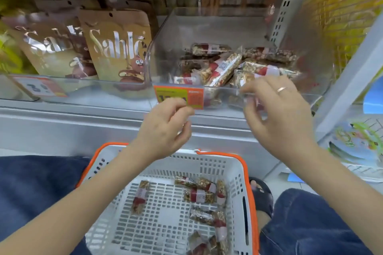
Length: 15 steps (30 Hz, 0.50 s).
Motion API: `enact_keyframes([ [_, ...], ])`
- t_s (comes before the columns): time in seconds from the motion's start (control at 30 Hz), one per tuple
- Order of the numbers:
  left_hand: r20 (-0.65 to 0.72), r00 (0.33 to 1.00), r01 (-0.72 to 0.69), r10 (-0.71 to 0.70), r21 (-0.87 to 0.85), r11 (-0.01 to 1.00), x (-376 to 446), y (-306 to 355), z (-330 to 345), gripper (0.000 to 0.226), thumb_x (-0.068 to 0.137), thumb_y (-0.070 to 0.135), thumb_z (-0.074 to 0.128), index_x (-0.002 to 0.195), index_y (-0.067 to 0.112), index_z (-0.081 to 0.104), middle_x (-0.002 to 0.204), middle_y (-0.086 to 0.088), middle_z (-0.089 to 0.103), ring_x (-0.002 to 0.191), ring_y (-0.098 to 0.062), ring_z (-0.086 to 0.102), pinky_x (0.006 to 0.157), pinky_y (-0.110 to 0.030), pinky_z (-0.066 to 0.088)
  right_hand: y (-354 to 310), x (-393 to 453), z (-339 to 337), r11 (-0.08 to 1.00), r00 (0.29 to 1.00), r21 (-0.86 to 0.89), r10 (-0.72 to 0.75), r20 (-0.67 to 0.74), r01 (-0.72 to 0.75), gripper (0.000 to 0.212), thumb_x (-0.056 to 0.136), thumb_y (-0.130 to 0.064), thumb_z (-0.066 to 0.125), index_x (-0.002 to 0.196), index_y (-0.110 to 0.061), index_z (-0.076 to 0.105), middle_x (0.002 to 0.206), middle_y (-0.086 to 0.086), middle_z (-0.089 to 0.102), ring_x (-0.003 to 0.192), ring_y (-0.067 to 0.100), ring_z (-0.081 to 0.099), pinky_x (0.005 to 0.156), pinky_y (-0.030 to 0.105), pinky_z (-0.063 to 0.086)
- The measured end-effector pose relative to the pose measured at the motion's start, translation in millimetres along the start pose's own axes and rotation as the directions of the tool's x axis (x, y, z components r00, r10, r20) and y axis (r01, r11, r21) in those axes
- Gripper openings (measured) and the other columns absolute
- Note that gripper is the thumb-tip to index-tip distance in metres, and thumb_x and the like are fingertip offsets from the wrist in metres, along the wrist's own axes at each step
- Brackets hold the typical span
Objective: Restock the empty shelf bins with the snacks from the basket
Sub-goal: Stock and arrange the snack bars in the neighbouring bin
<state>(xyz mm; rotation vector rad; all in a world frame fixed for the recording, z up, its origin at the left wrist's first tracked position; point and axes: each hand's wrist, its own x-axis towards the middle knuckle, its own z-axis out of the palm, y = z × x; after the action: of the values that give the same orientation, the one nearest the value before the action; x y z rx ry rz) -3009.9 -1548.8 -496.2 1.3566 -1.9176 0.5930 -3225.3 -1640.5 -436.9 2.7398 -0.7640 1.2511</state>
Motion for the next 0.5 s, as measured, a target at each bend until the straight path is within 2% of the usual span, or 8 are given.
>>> enact_keyframes([
  [0.07,0.248,0.964,0.098,-0.097,0.005,0.995,-51,-8,9,0.015,0.088,0.017,0.045,0.101,0.01,0.046,0.099,-0.005,0.044,0.077,-0.028,0.053,0.059,-0.035,0.046,-22,-28,26,0.996,0.984,0.01,-0.084,0.158,0.084,0.019,0.085,-0.011,0.046,0.096,-0.009,0.062,0.086,0.005,0.061,0.077,0.029,0.055,0.055,0.032,0.042],
  [0.1,0.372,0.909,0.19,-0.189,0.036,0.981,-77,-13,15,0.016,0.089,0.021,0.043,0.102,0.013,0.046,0.099,-0.004,0.046,0.074,-0.028,0.054,0.056,-0.036,0.047,-30,-46,43,0.995,0.942,0.023,-0.099,0.32,0.097,0.024,0.086,-0.016,0.044,0.103,-0.013,0.06,0.092,0.003,0.062,0.081,0.028,0.058,0.056,0.03,0.042],
  [0.13,0.473,0.833,0.282,-0.287,0.085,0.956,-102,-18,21,0.018,0.09,0.023,0.043,0.105,0.014,0.046,0.1,-0.005,0.049,0.075,-0.028,0.056,0.056,-0.037,0.048,-36,-66,62,0.996,0.852,0.039,-0.085,0.517,0.075,0.029,0.09,-0.021,0.042,0.116,-0.018,0.055,0.105,0.001,0.062,0.092,0.026,0.059,0.061,0.03,0.044],
  [0.2,0.592,0.649,0.453,-0.478,0.204,0.868,-151,-29,31,0.028,0.091,0.022,0.049,0.117,0.012,0.048,0.109,-0.009,0.051,0.089,-0.031,0.058,0.069,-0.039,0.049,-37,-107,96,0.999,0.537,0.037,-0.015,0.843,-0.03,0.047,0.096,-0.03,0.041,0.142,-0.028,0.029,0.135,0.0,0.047,0.118,0.024,0.047,0.084,0.035,0.045],
  [0.23,0.624,0.532,0.531,-0.572,0.28,0.8,-172,-34,34,0.035,0.09,0.021,0.053,0.123,0.009,0.048,0.116,-0.01,0.049,0.099,-0.032,0.055,0.078,-0.039,0.047,-34,-125,109,0.998,0.381,0.012,0.011,0.925,-0.06,0.058,0.096,-0.033,0.043,0.147,-0.033,0.015,0.143,0.001,0.038,0.125,0.025,0.04,0.09,0.038,0.043],
  [0.3,0.623,0.321,0.628,-0.714,0.424,0.653,-210,-38,38,0.044,0.09,0.024,0.057,0.128,0.006,0.045,0.125,-0.013,0.045,0.108,-0.03,0.05,0.087,-0.036,0.041,-26,-149,129,0.995,0.221,-0.055,0.071,0.973,-0.079,0.078,0.093,-0.032,0.051,0.149,-0.04,-0.004,0.149,0.005,0.027,0.129,0.029,0.035,0.089,0.04,0.044],
  [0.43,0.591,0.019,0.735,-0.806,0.539,0.412,-268,-36,50,0.043,0.093,0.034,0.053,0.122,0.004,0.042,0.124,-0.017,0.044,0.105,-0.031,0.05,0.083,-0.04,0.047,-3,-181,176,0.964,0.165,-0.216,0.24,0.957,-0.155,0.092,0.088,-0.015,0.059,0.148,-0.037,-0.007,0.15,0.009,0.022,0.126,0.034,0.037,0.093,0.039,0.044],
  [0.5,0.595,-0.117,0.749,-0.795,0.579,0.323,-284,-35,61,0.053,0.089,0.037,0.057,0.127,0.005,0.038,0.126,-0.016,0.042,0.109,-0.03,0.048,0.088,-0.041,0.047,5,-192,200,0.929,0.142,-0.27,0.312,0.939,-0.254,0.088,0.087,-0.024,0.063,0.148,-0.034,0.002,0.153,0.01,0.019,0.13,0.037,0.034,0.102,0.043,0.039],
])
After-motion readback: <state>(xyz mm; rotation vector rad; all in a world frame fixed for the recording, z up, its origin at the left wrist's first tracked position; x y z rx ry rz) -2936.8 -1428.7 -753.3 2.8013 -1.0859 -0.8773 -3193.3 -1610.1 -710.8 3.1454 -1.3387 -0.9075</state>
